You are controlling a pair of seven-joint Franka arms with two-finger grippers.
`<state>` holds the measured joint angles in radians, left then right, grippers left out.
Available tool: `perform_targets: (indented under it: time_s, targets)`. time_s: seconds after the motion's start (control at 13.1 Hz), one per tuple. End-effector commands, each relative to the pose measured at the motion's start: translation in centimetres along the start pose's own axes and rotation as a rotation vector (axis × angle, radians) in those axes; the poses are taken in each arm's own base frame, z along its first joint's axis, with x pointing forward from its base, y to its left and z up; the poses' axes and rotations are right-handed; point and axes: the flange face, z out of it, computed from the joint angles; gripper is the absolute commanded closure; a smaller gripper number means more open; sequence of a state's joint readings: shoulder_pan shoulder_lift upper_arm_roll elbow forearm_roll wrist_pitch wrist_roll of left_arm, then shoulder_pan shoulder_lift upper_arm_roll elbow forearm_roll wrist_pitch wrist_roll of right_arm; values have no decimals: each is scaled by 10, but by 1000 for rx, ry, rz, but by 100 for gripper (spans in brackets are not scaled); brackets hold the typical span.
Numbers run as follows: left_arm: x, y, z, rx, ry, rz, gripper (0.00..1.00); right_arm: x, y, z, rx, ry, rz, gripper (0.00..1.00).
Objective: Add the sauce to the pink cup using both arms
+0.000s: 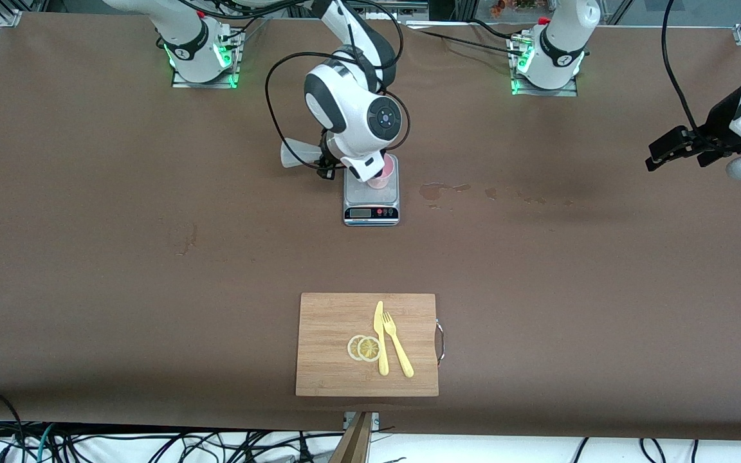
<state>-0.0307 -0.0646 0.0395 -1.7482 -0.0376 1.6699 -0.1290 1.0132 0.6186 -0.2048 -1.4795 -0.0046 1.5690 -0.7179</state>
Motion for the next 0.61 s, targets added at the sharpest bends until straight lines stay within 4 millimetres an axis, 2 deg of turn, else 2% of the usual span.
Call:
perform_targets:
  time_s: [0.0,0.31,0.54]
  targets:
    - [-3,-3,-7,14,2,26,0,3,0,-10,-3,-36,13,85]
    - [-3,-2,-7,14,1,29,0,7,4,-9,1,-60,16,86]
    - [-3,-2,-7,14,1,29,0,2,10,-10,7,-64,28,87]
